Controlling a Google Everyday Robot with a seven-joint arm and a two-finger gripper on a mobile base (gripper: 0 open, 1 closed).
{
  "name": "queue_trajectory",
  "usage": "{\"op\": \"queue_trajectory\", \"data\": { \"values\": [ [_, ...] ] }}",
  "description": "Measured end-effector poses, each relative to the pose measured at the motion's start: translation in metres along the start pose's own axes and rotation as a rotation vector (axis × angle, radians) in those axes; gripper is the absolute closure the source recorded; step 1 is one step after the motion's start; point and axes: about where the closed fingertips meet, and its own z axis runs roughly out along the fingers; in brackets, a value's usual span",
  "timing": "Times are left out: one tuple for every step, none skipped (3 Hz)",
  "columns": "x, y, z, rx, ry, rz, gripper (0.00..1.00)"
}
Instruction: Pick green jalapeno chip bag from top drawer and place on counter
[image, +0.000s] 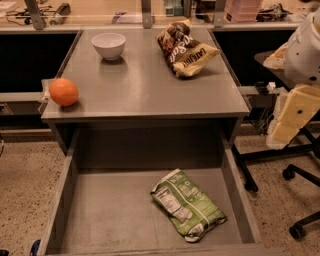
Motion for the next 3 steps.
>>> {"op": "queue_trajectory", "data": {
  "values": [
    [0.000, 0.000, 0.000, 0.000, 0.000, 0.000, 0.00],
    [-0.008, -0.014, 0.023, -0.035, -0.007, -0.014, 0.00],
    [-0.045, -0.001, 0.072, -0.113, -0.070, -0.031, 0.00]
  ]
}}
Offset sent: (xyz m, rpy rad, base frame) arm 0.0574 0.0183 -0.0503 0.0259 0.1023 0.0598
